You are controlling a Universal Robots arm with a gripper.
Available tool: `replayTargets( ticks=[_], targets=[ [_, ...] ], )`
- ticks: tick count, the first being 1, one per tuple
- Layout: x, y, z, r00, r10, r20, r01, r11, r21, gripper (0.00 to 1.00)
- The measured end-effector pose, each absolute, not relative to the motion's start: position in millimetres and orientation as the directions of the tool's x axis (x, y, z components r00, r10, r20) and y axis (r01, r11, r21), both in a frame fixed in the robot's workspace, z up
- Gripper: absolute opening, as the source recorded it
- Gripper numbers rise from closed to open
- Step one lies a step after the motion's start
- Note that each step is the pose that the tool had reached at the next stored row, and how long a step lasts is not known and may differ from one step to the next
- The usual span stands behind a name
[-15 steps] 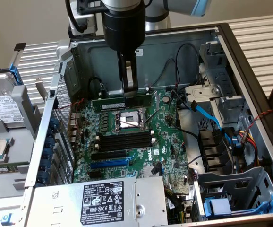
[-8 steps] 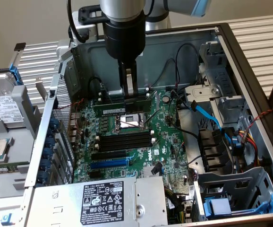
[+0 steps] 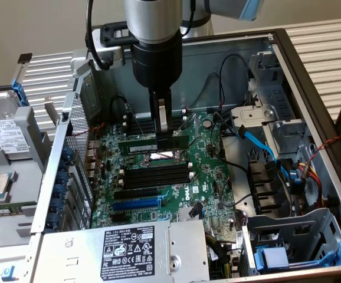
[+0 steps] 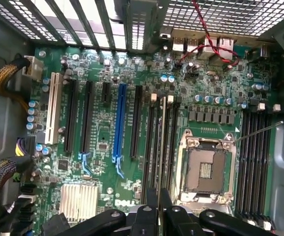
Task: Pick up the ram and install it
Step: 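Insert the ram into the slot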
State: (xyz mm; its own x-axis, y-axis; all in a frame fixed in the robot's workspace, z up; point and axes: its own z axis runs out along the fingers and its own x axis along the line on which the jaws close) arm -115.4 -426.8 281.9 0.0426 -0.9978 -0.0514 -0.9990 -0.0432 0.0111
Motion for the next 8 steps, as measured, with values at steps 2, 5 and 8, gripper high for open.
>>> replayTargets(
  ticks=[2,5,8],
  targets=[
    [-115,-428,278,0.041,-0.998,-0.052,-0.999,-0.042,0.011,0.14],
    [-114,-428,273,0.04,-0.998,-0.052,-0.999,-0.04,0.011,0.14],
    [-113,-428,267,0.04,-0.998,-0.052,-0.999,-0.04,0.011,0.14]
  ],
)
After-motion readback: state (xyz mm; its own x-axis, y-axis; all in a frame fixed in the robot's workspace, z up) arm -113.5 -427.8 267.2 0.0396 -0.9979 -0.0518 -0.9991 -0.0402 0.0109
